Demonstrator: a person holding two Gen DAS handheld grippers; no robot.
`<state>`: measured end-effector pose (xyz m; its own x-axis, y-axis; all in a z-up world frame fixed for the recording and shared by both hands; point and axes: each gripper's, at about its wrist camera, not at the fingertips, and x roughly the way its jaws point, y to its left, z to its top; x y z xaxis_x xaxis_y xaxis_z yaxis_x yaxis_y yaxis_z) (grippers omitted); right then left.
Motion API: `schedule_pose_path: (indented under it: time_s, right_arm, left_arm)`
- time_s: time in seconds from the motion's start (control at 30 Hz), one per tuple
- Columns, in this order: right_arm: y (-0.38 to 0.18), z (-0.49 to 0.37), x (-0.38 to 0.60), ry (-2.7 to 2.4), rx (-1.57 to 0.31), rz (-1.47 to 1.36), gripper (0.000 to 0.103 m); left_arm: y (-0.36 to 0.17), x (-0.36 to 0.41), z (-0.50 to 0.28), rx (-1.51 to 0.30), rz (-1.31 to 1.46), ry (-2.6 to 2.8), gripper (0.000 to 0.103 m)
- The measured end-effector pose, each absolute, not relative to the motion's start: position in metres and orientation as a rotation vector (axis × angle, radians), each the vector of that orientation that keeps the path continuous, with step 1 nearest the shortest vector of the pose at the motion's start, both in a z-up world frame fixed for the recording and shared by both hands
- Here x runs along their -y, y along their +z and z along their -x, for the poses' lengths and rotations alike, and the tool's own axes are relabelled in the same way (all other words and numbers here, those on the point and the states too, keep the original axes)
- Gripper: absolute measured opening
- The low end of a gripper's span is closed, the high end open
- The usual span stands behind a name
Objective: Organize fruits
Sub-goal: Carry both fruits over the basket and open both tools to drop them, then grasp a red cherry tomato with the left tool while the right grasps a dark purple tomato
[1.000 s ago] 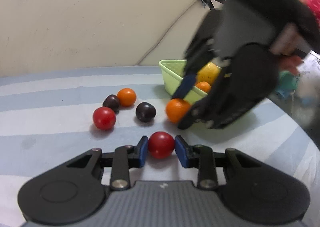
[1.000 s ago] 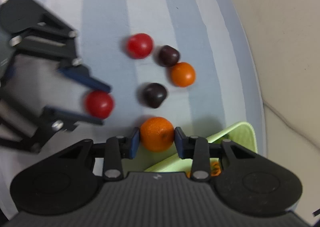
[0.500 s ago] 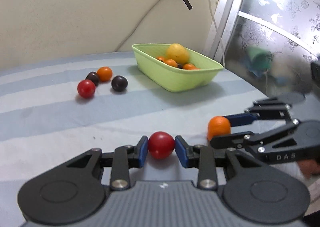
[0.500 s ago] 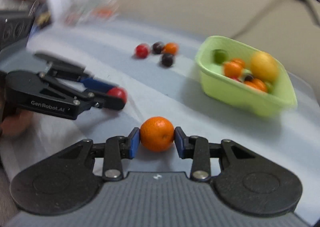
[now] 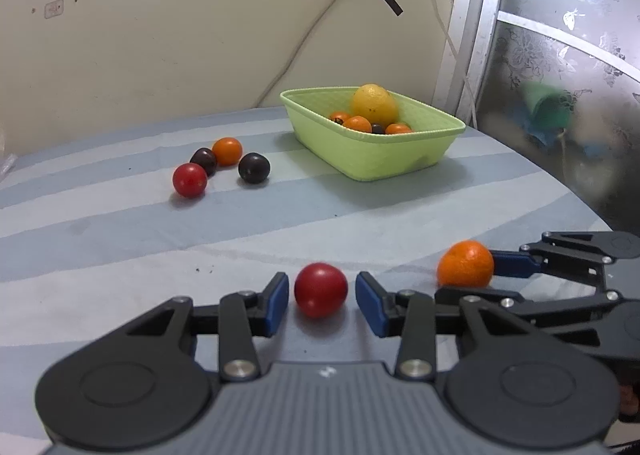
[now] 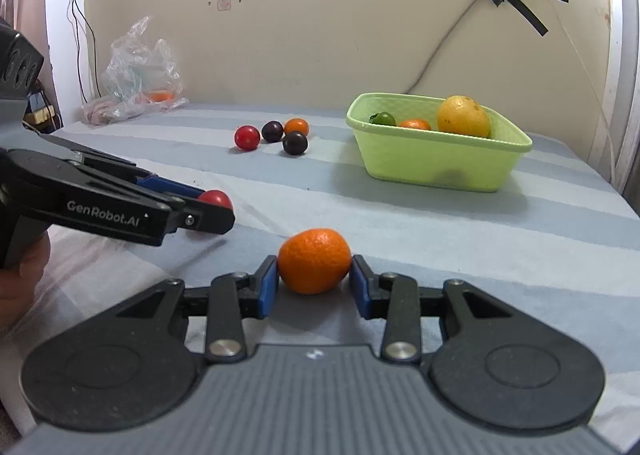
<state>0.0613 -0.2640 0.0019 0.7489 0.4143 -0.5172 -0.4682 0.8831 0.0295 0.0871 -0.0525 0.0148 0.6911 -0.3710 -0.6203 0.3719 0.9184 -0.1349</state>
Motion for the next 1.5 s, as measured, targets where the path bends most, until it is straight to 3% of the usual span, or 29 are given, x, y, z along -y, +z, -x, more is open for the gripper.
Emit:
schedule_pose_path:
  time_s: [0.27, 0.53, 0.9, 1.0, 1.23, 1.43, 1.5]
  right_arm:
    - [0.003, -0.061, 0.270, 0.469, -0.513, 0.085, 0.039]
    - [0.037, -0.104, 0.285, 0.399, -0.341, 0.018, 0.040]
    - [0.025, -0.179, 0.267, 0.336, -0.376, 0.029, 0.041]
    - [0.023, -0.181, 0.264, 0.333, -0.365, 0.032, 0.049]
    - [0.043, -0.154, 0.264, 0.345, -0.273, 0.018, 0.049]
    - [0.048, -0.118, 0.239, 0.526, -0.295, -0.052, 0.038]
    - [0.039, -0.119, 0.217, 0.556, -0.339, 0.005, 0.027]
  left_arm:
    - [0.030, 0.064, -0.105, -0.672, -0.006, -0.473, 0.030]
    - [0.077, 0.091, -0.174, -0.571, 0.055, -0.552, 0.030]
    - [0.051, 0.105, -0.258, -0.726, 0.162, -0.563, 0.033]
    - [0.051, 0.098, -0.260, -0.720, 0.180, -0.564, 0.039]
    - [0.095, 0.017, -0.222, -0.542, 0.312, -0.496, 0.039]
    - [0.069, -0.043, -0.184, -0.562, 0.277, -0.282, 0.039]
    - [0.049, -0.050, -0.182, -0.619, 0.281, -0.253, 0.039]
